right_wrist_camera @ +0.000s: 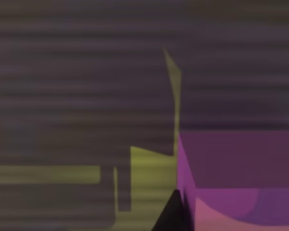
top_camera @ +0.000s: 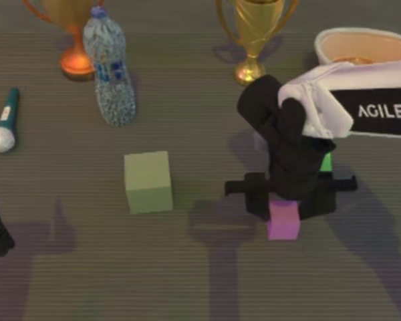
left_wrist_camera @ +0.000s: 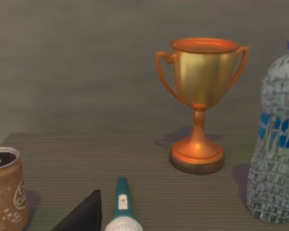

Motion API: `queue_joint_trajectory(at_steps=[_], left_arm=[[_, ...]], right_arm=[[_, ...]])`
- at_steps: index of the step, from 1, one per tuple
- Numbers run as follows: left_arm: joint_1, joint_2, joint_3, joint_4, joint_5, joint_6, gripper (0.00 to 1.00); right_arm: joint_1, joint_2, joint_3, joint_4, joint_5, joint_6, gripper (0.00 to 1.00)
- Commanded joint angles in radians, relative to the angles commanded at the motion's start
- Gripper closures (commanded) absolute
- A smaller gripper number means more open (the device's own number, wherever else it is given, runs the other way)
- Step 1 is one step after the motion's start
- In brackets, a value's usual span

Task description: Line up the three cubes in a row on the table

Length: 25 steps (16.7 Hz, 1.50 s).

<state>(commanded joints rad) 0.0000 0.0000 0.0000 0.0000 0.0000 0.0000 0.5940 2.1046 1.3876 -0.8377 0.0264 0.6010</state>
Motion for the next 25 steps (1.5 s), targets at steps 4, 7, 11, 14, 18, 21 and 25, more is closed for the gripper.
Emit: queue_joint_trajectory(at_steps=[4, 7, 11, 14, 18, 21, 25], left_arm=[[0.000, 0.000, 0.000, 0.000, 0.000, 0.000, 0.00], [0.000, 0.000, 0.000, 0.000, 0.000, 0.000, 0.00], [0.000, 0.000, 0.000, 0.000, 0.000, 0.000, 0.00], [0.000, 0.000, 0.000, 0.000, 0.000, 0.000, 0.00], [0.000, 0.000, 0.000, 0.000, 0.000, 0.000, 0.00], [0.000, 0.000, 0.000, 0.000, 0.000, 0.000, 0.00], [0.000, 0.000, 0.000, 0.000, 0.000, 0.000, 0.00]], right_arm=[[0.000, 0.000, 0.000, 0.000, 0.000, 0.000, 0.02], [0.000, 0.000, 0.000, 0.000, 0.000, 0.000, 0.00], [0.000, 0.000, 0.000, 0.000, 0.000, 0.000, 0.00], [-0.001, -0.002, 0.003, -0.004, 0.000, 0.000, 0.00], [0.006, -0.041, 0.072, -0.112, -0.001, 0.001, 0.00], [0.010, -0.082, 0.131, -0.220, -0.001, 0.003, 0.00], [0.011, -0.098, 0.148, -0.245, -0.001, 0.002, 0.00]])
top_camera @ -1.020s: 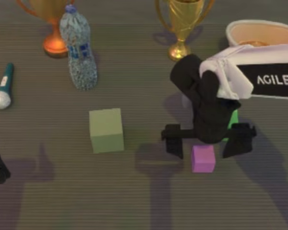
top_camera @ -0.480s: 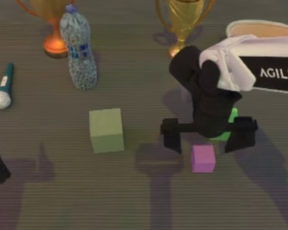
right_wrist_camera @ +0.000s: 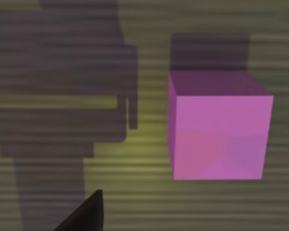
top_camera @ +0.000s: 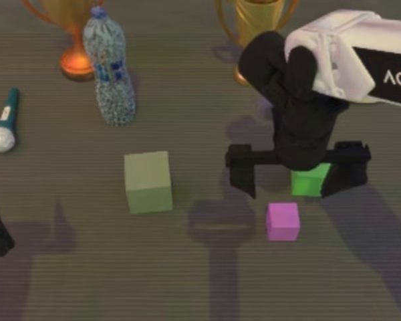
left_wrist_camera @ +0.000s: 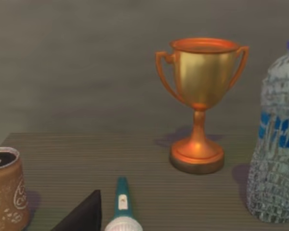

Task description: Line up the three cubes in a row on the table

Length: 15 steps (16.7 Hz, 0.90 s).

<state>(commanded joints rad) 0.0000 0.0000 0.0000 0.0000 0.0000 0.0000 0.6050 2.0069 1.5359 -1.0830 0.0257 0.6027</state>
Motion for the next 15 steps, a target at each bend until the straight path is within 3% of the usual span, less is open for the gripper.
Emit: queue_joint_trajectory(at_steps=[4, 11, 15], left_arm=[[0.000, 0.000, 0.000, 0.000, 0.000, 0.000, 0.00], [0.000, 0.000, 0.000, 0.000, 0.000, 0.000, 0.00], [0.000, 0.000, 0.000, 0.000, 0.000, 0.000, 0.00]], right_arm=[[-0.033, 0.034, 0.037, -0.010, -0.003, -0.018, 0.00], [-0.206, 0.194, 0.259, -0.083, -0.021, -0.116, 0.00], [-0.220, 0.205, 0.275, -0.087, -0.022, -0.124, 0.00]])
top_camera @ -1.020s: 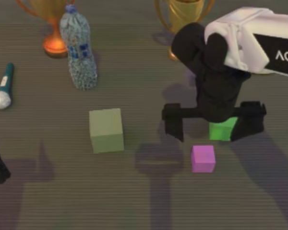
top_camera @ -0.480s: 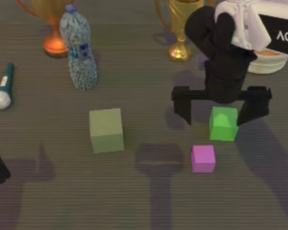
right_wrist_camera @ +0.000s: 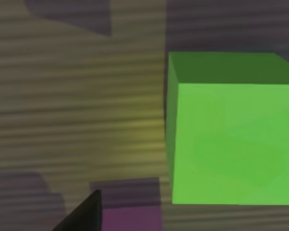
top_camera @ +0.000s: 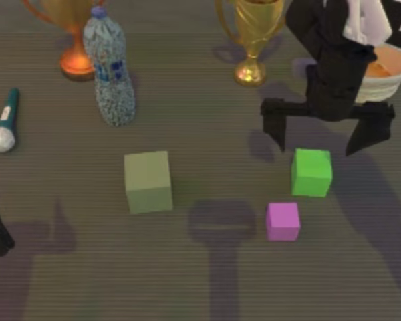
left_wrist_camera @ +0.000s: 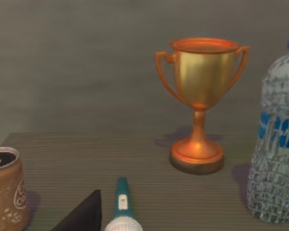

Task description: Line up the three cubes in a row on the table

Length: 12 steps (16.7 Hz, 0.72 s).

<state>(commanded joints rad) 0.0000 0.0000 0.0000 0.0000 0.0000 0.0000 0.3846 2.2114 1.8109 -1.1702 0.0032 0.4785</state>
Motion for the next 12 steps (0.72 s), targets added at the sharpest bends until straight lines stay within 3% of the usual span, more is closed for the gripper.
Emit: queue_joint_trajectory(at_steps=[4, 12], left_arm=[[0.000, 0.000, 0.000, 0.000, 0.000, 0.000, 0.00], [0.000, 0.000, 0.000, 0.000, 0.000, 0.000, 0.00]], right_arm=[[0.002, 0.011, -0.034, 0.042, 0.000, 0.002, 0.00], [0.001, 0.112, -0.183, 0.296, 0.001, 0.003, 0.00]])
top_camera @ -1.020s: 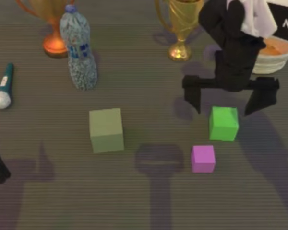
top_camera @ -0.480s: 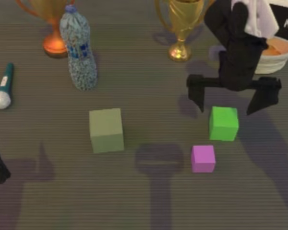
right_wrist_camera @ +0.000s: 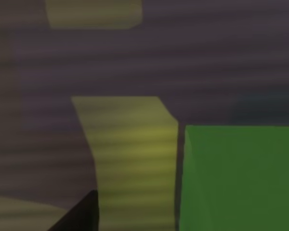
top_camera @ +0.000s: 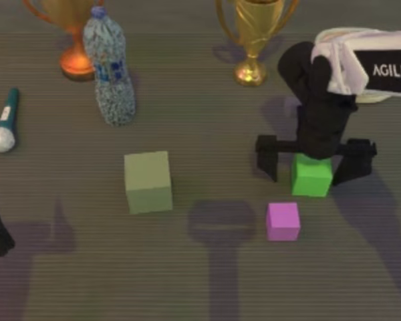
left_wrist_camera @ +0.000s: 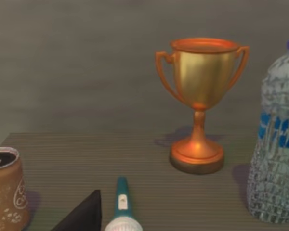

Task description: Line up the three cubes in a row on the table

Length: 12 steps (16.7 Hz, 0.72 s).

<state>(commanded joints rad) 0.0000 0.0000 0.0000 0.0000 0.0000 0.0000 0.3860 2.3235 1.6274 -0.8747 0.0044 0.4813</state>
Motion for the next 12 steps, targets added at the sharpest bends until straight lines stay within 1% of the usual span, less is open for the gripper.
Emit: queue_joint_trajectory(at_steps=[3, 12], left_arm=[[0.000, 0.000, 0.000, 0.000, 0.000, 0.000, 0.00], [0.000, 0.000, 0.000, 0.000, 0.000, 0.000, 0.00]], right_arm=[[0.000, 0.000, 0.000, 0.000, 0.000, 0.000, 0.00], [0.000, 0.000, 0.000, 0.000, 0.000, 0.000, 0.68]])
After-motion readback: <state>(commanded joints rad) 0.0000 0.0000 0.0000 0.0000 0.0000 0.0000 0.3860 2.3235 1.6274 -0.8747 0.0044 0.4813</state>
